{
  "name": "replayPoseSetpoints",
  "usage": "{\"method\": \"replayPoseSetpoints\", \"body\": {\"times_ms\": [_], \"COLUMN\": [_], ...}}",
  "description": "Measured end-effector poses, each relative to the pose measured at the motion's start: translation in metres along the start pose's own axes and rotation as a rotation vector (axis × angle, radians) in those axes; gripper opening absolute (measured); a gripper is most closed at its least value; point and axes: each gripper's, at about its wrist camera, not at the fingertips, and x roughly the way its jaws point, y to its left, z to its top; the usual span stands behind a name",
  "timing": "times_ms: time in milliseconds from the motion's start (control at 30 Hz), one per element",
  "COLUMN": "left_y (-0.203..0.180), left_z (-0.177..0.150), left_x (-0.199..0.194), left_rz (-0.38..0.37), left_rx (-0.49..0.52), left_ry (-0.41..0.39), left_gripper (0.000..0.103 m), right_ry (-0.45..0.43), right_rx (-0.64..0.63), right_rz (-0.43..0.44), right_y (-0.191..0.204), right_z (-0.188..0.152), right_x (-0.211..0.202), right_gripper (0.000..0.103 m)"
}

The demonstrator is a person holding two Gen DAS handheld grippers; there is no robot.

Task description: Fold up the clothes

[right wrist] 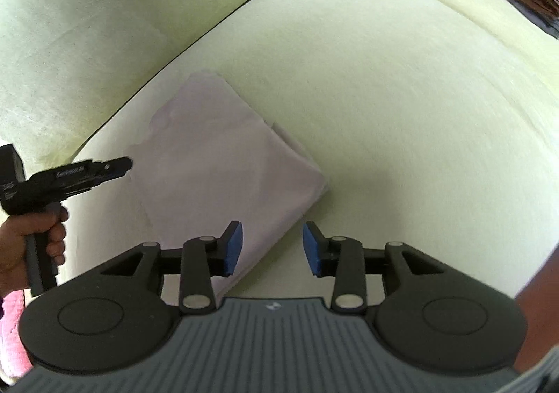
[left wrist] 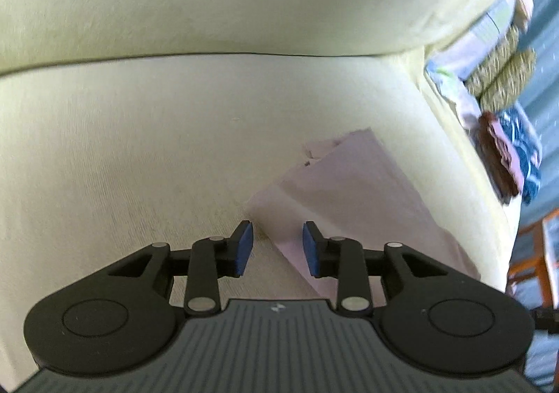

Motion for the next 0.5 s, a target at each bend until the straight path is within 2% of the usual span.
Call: {"method": "replayPoseSetpoints", "body": {"times_ms": [67, 233, 500], "left_y": [0.003, 0.01, 0.01], "left_z": [-0.001, -0.01, -0.037], "left_x": [0.005, 0.007, 0.002], "left_rz": [-0.013, -0.031, -0.035], "left_rx": [-0.021, -0.031, -0.032], "left_ry": [-0.017, -0.077, -0.217], "left_gripper": [0.007, 0.007, 0.009], "right_ry": [-0.021, -0.059, -0.128], "right_rx": [-0.006, -0.007, -0.013], "right_rz": [-0.011, -0.006, 0.167], "right_y": [0.004, -0.004, -0.055], "right_z": [-0.005, -0.006, -0.005], "right_x": [-0.006, -0.008, 0.018], "right_gripper": [0.034, 0.038, 0.039]}}
